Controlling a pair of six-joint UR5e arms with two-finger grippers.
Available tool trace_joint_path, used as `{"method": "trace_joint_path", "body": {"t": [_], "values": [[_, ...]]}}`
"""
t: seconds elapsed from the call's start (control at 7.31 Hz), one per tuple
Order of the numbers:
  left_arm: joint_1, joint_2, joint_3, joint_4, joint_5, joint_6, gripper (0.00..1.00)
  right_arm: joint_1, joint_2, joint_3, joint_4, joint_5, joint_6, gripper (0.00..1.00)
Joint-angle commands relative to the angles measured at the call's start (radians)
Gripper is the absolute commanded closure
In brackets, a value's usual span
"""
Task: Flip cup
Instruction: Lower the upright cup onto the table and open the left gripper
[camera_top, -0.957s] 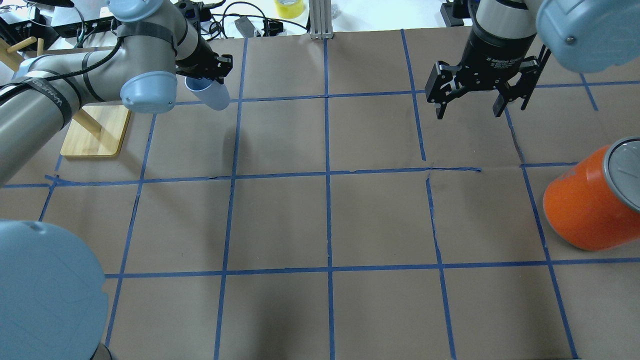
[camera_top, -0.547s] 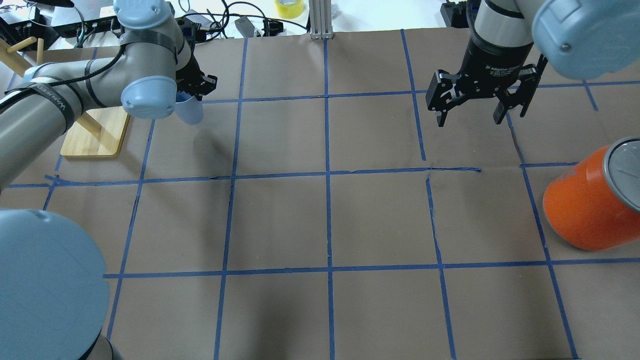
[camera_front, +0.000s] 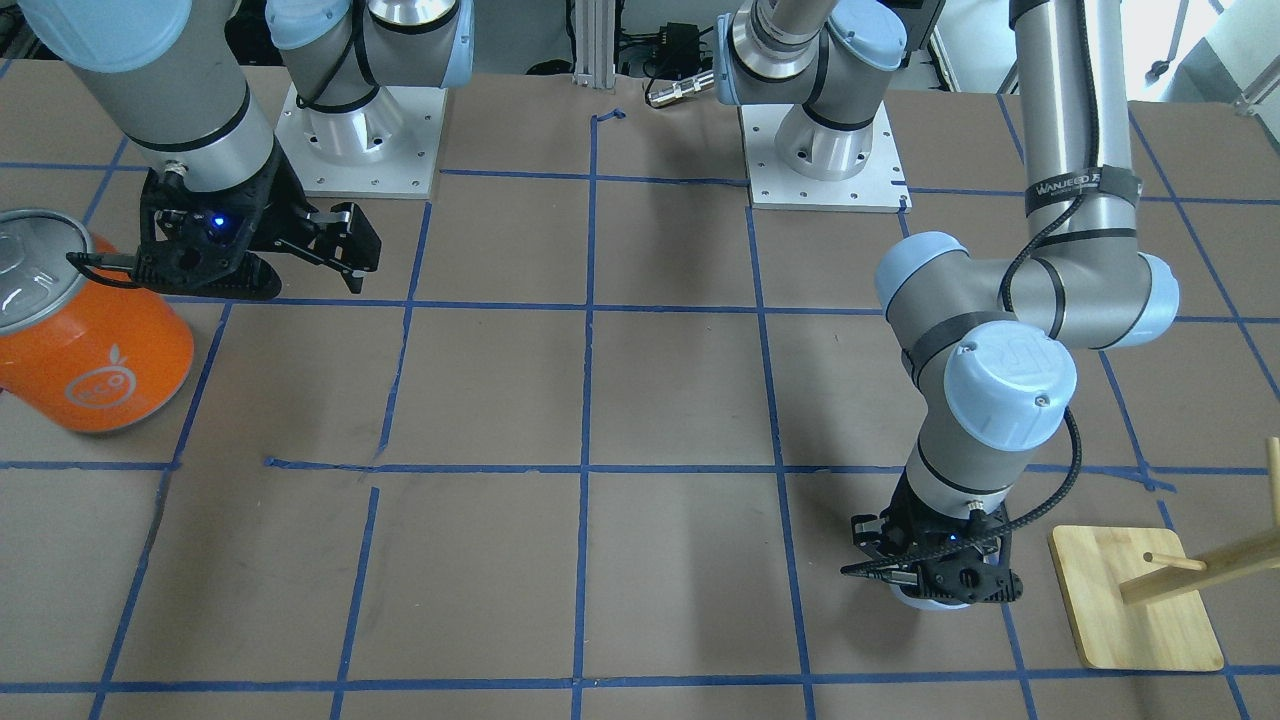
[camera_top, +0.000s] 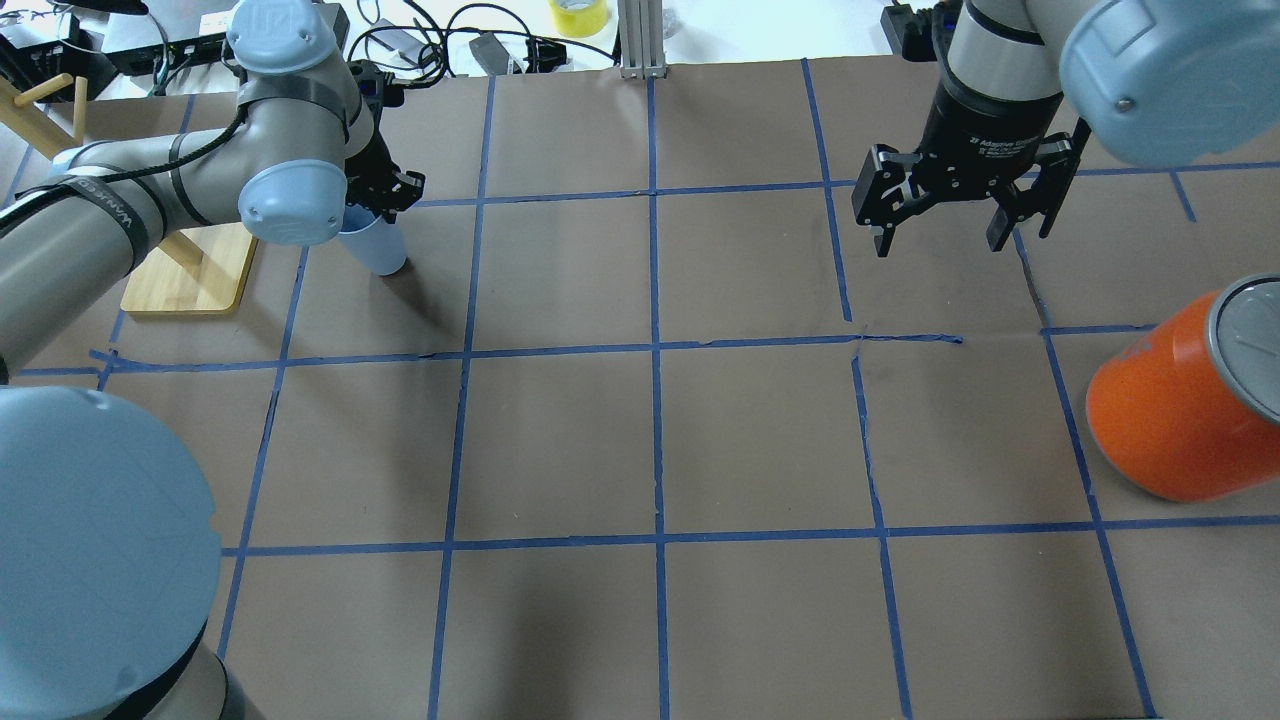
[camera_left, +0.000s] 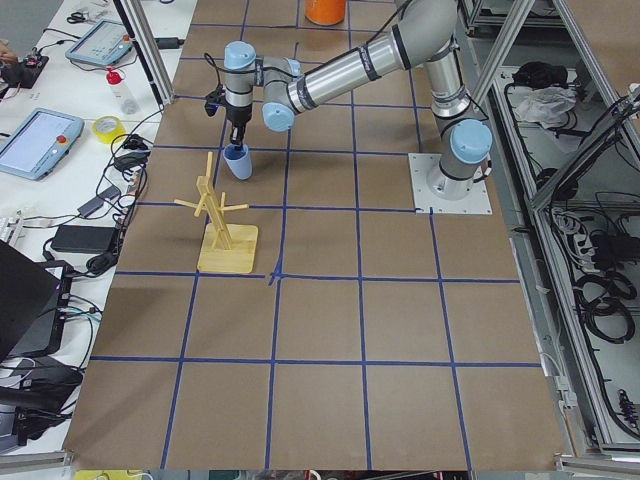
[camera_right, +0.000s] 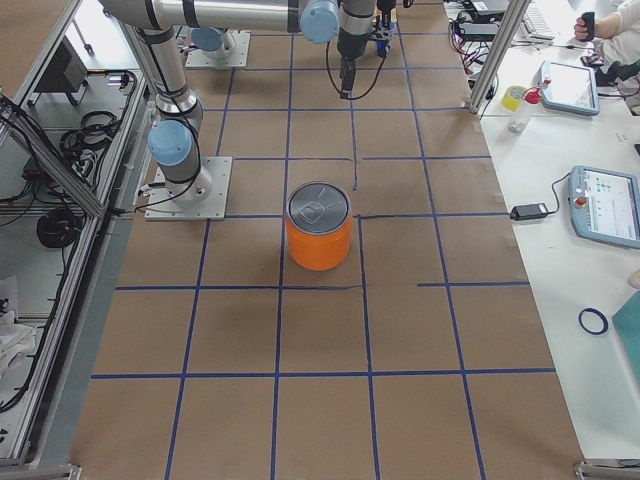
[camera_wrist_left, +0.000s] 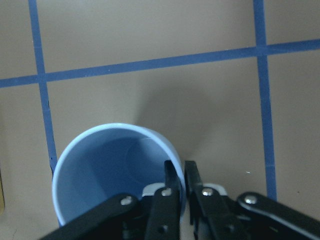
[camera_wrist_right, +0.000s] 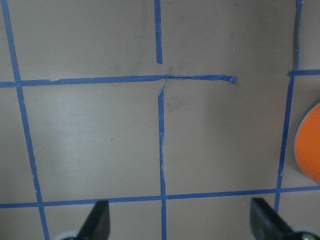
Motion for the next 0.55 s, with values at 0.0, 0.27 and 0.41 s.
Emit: {"method": "trace_joint_path", "body": {"t": [0.0, 0.27, 0.41], "values": [[0.001, 0.028, 0.003, -0.01, 0.003, -0.008, 0.0, -0.001, 0.001, 0.005, 0.003, 0.0, -0.002, 0.0], [-0.021, 0.138, 0.058, -0.26, -0.004, -0.02, 0.0, 0.0, 0.001, 0.007, 0.0, 0.0, -0.001, 0.0], [-0.036, 0.208, 0.123, -0.453, -0.066, -0.037, 0.0, 0.0, 0.001, 0.007, -0.003, 0.0, 0.001, 0.0]]}}
